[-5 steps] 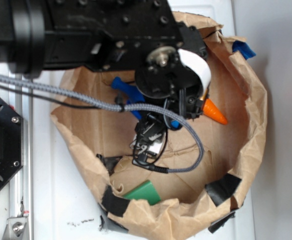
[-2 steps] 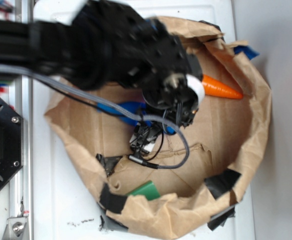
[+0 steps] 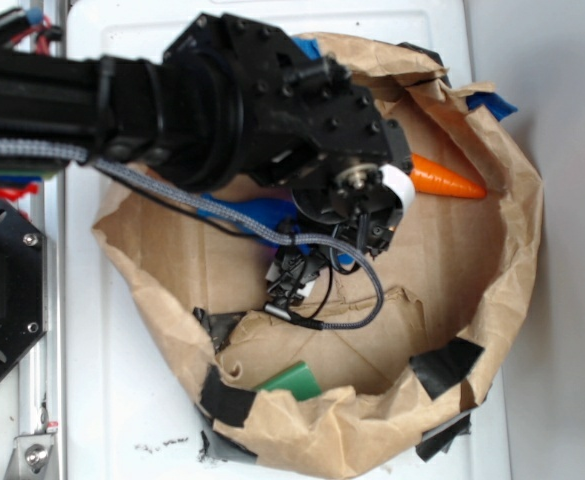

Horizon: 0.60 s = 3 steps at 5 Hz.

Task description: Grab the blue bottle.

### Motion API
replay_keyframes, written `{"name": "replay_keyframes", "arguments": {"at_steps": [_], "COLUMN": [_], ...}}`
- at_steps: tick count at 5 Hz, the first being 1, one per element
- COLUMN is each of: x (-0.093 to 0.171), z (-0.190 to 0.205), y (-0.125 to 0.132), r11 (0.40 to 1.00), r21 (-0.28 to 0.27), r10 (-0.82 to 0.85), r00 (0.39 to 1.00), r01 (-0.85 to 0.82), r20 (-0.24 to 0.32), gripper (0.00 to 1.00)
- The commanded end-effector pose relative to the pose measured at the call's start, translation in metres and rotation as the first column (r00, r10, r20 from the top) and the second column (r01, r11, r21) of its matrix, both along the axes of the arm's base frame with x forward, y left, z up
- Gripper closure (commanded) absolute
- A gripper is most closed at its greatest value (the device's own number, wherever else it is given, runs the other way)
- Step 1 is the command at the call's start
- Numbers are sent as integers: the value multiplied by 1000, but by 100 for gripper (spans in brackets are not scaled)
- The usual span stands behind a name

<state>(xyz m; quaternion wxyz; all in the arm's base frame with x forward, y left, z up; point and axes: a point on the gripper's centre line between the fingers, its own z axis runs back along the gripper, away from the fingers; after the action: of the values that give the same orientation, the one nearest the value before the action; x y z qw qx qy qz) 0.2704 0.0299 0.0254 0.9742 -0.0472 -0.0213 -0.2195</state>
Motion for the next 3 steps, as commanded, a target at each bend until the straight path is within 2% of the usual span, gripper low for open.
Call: {"name": "replay_keyframes", "arguments": {"at_steps": [1, 2, 3], "x": [8, 0, -5], "z": [44, 94, 144], "y": [1, -4, -8], "r11": [998, 973, 929], "r21": [-22, -67, -42], "r10": [57, 227, 371], "r00": [995, 961, 916], "r01": [-56, -219, -369], "r20": [81, 160, 153], "gripper": [100, 100, 100]}}
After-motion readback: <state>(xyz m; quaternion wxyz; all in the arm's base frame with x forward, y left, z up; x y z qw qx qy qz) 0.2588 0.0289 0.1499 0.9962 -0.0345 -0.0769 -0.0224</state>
